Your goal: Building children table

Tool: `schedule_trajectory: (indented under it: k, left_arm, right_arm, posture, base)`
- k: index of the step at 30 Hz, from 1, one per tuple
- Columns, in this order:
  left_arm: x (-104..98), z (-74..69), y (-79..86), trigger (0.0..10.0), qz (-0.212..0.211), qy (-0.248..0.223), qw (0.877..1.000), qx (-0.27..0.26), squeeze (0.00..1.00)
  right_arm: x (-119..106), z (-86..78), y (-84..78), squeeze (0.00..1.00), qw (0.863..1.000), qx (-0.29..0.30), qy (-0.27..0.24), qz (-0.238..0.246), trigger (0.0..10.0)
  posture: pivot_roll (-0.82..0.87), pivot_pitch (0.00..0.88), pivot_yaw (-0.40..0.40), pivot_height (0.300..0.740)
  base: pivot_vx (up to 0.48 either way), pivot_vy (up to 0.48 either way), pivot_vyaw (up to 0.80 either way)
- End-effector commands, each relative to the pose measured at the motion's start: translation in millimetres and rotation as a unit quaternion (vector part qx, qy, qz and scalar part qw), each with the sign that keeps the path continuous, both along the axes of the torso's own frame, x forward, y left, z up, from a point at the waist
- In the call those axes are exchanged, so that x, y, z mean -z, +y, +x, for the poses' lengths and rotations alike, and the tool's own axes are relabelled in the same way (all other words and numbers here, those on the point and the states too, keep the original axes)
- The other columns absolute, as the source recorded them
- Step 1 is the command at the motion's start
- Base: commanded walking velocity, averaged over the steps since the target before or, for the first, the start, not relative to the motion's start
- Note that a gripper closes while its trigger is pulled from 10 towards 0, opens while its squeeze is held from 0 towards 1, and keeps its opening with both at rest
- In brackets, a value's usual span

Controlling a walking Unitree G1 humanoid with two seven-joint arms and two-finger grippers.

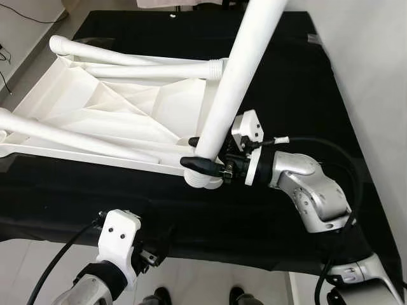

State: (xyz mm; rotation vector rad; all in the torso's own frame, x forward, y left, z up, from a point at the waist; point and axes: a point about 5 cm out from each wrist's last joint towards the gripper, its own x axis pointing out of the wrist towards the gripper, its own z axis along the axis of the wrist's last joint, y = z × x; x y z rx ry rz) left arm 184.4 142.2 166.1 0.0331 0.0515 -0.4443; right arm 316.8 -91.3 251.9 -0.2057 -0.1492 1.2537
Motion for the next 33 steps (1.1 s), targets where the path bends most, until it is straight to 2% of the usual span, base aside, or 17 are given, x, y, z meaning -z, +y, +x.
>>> schedule_trajectory:
  k: [1,3,4,9,14,19,23,24,28,31,32,33]
  left_arm:
    - [2,-3.5,-1.8,10.0,0.001,0.008,1.0,0.001,0.0]
    - [2,-3.6,-2.0,10.0,0.001,0.008,1.0,0.0,0.0]
    - [1,-4.1,-2.6,10.0,0.0,0.008,1.0,0.001,0.0]
    - [1,-5.4,-3.3,10.0,-0.001,0.008,1.0,0.003,0.0]
    - [-1,-15.2,-8.0,10.0,-0.006,0.018,0.999,0.032,0.0]
    - [-4,-20.8,-8.6,10.0,0.003,0.013,0.999,0.049,0.0]
    - [-6,-26.0,-6.6,10.0,0.004,0.016,0.999,0.047,0.0]
    - [-8,-29.1,-6.1,10.0,0.01,0.016,0.999,0.05,0.0]
    - [-10,-32.6,-5.2,10.0,0.01,0.019,0.999,0.049,0.0]
    - [-11,-33.8,-5.5,10.0,0.009,0.02,0.999,0.05,0.0]
    - [-12,-36.1,-6.5,10.0,0.007,0.022,0.998,0.053,0.0]
    - [-12,-36.1,-6.5,10.0,0.007,0.022,0.998,0.053,0.0]
  right_arm:
    - [7,0.5,2.1,0.0,1.0,-0.004,-0.006,-0.029,0.0]
    - [9,3.5,-0.3,0.0,0.999,0.011,-0.005,-0.035,0.0]
    - [9,11.1,-8.7,0.0,0.999,0.034,-0.006,-0.037,0.0]
    - [4,15.7,-16.6,0.0,0.999,0.034,-0.005,-0.019,0.0]
    - [-14,21.9,-30.8,0.0,0.999,-0.01,0.006,0.032,0.0]
    - [-17,22.2,-35.9,0.0,0.998,-0.049,0.016,0.04,0.0]
    - [-14,16.5,-34.0,0.0,0.997,-0.082,0.007,0.01,0.0]
    - [-11,12.5,-31.8,0.0,0.995,-0.102,-0.003,-0.019,0.0]
    - [-11,7.3,-27.9,0.0,0.991,-0.123,-0.021,-0.053,0.0]
    - [-12,6.9,-27.2,0.0,0.99,-0.127,-0.027,-0.062,0.0]
    - [-14,8.2,-27.4,0.0,0.987,-0.132,-0.04,-0.085,0.0]
    - [-14,8.2,-27.4,0.0,0.987,-0.132,-0.04,-0.085,0.0]
  posture:
    - [-0.01,0.354,-0.012,0.74]
    - [-0.01,0.354,-0.013,0.74]
    - [-0.01,0.356,-0.013,0.74]
    - [-0.01,0.359,-0.013,0.74]
    - [0.0,0.387,-0.012,0.74]
    - [0.01,0.401,-0.011,0.74]
    - [0.02,0.425,0.0,0.74]
    - [0.03,0.437,0.006,0.74]
    - [0.03,0.454,0.013,0.74]
    - [0.03,0.464,0.014,0.74]
    - [0.03,0.47,0.009,0.74]
    - [0.03,0.47,0.009,0.74]
  base:
    - [0.0,0.0,0.0]
    - [0.0,0.0,0.0]
    - [0.0,0.0,0.0]
    - [0.0,0.0,0.0]
    - [0.0,0.0,0.0]
    - [0.0,0.0,0.0]
    - [0.0,0.0,0.0]
    - [0.0,0.0,0.0]
    - [0.0,0.0,0.0]
    - [0.0,0.0,0.0]
    - [0.0,0.0,0.0]
    - [0.0,0.0,0.0]
